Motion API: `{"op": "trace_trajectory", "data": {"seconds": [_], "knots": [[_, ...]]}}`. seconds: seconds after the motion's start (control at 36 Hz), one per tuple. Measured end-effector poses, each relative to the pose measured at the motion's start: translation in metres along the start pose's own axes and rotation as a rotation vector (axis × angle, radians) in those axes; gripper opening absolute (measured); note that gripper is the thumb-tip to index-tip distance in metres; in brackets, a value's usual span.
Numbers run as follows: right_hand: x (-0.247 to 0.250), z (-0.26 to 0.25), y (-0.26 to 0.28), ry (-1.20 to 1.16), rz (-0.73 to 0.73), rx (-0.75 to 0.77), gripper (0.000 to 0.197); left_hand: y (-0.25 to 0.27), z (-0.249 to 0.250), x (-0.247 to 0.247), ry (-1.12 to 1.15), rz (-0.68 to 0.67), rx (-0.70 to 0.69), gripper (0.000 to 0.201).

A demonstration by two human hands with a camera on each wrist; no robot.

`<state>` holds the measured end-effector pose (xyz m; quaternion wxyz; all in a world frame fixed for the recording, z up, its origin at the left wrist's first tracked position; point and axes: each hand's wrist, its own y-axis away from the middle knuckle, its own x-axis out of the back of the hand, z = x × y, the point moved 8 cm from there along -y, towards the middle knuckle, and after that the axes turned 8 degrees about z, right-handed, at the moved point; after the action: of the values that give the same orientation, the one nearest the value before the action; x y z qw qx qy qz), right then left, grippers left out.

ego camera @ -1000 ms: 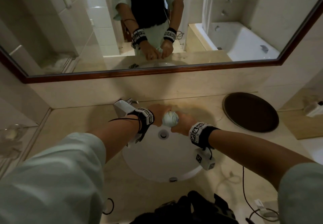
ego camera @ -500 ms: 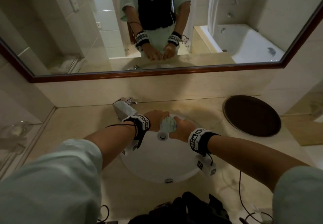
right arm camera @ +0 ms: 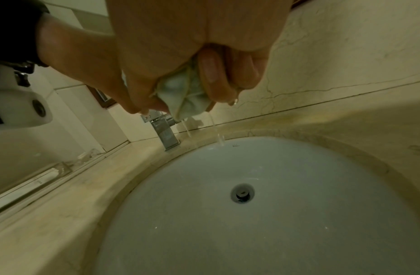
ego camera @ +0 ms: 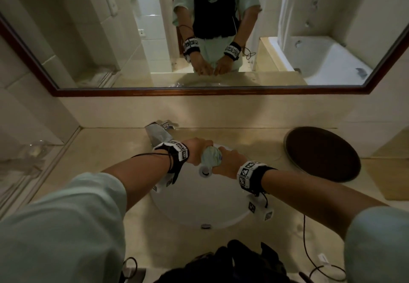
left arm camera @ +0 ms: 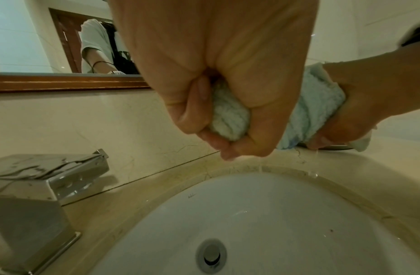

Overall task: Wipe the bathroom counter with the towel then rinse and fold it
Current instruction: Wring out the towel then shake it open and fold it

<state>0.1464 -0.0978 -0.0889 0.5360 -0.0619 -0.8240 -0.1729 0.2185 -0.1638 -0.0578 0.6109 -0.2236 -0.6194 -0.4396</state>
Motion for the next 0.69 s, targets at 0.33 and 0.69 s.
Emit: {"op": "trace_trajectory", "data": {"seconds": [0.33,0.69], "knots": [[0.009,0.0,0.005,-0.026,0.051,0.04,0.052,0.001,0.007,0.003,-0.031,0.008,-0.009,0.05],[0.004,-0.013,0.004,-0.069,0.053,-0.002,0.052,0.004,-0.002,0.006,-0.202,-0.076,-0.012,0.056]]}}
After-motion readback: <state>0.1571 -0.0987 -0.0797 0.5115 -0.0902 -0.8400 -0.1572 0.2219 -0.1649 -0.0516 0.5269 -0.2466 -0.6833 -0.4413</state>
